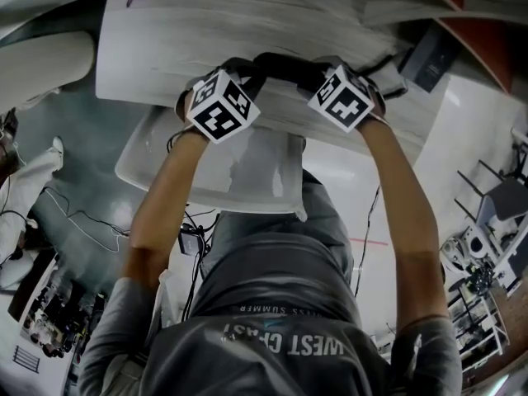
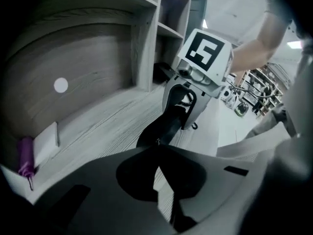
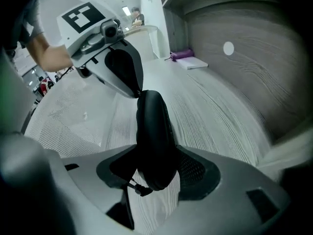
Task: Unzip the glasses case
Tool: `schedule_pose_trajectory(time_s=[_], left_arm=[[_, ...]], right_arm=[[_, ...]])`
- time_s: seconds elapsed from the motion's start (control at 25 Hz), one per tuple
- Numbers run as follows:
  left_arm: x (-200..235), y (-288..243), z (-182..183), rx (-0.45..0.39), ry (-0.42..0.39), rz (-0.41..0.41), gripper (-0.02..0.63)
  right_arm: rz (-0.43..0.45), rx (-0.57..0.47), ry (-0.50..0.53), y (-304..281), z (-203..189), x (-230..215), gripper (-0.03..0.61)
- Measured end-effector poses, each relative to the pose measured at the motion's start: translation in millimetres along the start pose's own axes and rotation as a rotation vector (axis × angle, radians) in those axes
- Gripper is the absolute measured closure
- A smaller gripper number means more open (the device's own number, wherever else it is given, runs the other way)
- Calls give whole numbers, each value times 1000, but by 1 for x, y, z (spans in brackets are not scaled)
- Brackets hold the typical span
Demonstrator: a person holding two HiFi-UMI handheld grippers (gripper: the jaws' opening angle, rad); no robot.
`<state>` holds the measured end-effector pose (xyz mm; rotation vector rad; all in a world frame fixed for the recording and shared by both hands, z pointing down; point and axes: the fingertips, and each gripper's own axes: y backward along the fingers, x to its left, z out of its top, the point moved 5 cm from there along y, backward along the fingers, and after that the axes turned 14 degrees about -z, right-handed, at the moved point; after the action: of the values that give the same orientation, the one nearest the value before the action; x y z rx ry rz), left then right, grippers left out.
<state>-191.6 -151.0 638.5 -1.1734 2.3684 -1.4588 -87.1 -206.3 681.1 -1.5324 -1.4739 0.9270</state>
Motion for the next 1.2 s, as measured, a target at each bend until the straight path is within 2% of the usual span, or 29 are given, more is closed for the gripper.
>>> schedule_pose_trajectory(time_s=[0.08,0.16,0.28,0.4,0.48,0.72,0.88,0.96,1.08,1.2], left_arm=[[6,-2,-4,-32,41,27,615],[11,-2,-8,-57,77,43,615],[15,-2,-11,-67,107,48,615],[16,-1,-10,-74,121,48,615],[16,-2,-7,-68,118,54,615],[5,-7,6,-21,63,68,615],[-2,-9,11,4,49,82,615],[-5,-9,13,56,6,109,615],[-7,-7,13,129,-50,141,615],[-5,-3,11,138,-26,132,615]], right_arm=[[0,-28,-10,0,3,-1,324],[-24,-118,18,1,2,-2,311],[-107,-229,69,3,-14,-2,245],[-196,-308,93,5,-26,2,324],[-213,-311,76,5,-28,2,331],[-176,-269,-9,11,-14,2,345],[-178,-234,-16,10,-12,4,347],[-187,-225,-18,13,-10,5,347],[-190,-248,-47,22,-6,8,347],[-187,-302,-75,33,1,8,348]])
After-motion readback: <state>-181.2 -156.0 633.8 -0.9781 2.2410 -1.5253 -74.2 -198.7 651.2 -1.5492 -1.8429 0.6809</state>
